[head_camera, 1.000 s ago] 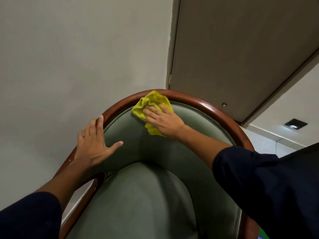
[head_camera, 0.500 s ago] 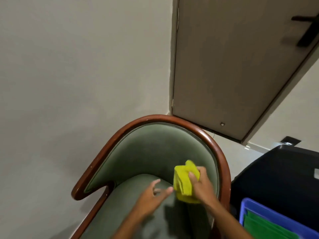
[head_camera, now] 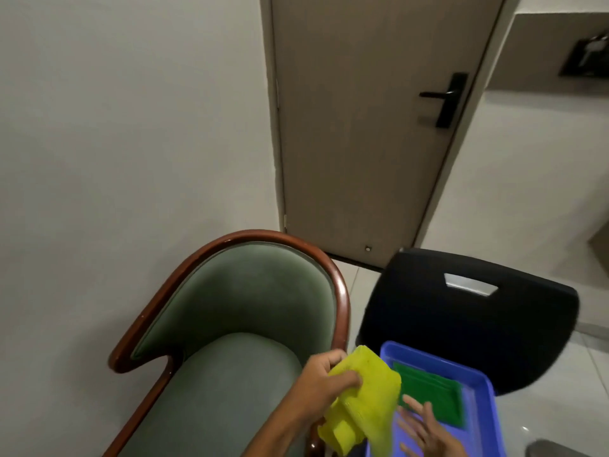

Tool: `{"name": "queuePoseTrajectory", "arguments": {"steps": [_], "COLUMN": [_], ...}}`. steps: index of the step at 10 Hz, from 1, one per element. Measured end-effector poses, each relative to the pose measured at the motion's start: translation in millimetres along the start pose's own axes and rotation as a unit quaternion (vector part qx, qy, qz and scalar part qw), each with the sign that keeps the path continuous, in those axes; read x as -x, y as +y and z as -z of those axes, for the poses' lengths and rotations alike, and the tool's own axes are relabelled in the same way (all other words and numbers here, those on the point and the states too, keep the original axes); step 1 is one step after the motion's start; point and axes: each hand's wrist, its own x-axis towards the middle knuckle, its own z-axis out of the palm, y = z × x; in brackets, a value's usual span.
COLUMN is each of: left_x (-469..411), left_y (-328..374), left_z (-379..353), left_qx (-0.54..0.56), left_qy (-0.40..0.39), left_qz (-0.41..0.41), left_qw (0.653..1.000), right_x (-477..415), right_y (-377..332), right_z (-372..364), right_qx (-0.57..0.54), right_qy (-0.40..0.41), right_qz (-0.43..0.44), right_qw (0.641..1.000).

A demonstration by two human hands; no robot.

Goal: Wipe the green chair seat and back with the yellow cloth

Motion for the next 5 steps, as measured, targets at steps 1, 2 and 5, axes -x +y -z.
{"name": "queuePoseTrajectory", "arguments": {"steps": [1,2,5], "left_x": [-3.5,-7.6,-26.4], "left_y": [-11.7,-36.8,-149.3], "left_z": [-45.6,-80.1,-171.8], "left_qx": [0.017,0.007,-0.19], "left_qy": [-0.001,0.002,0.01], "left_qz": [0.041,0.087,0.24], "left_qw": [0.999,0.996,0.952], "right_x": [35.6,45.2,-15.1], "right_y": [13.7,34.7,87.2], "right_z": [63.9,96.1,179.8], "right_qx": [-0.26,-0.232,0.076], "right_qy": [-0.131,-0.092,0.122], "right_qz": [-0.033,-0.136,-0.215], "right_qw": [0.956,0.959,0.966]}}
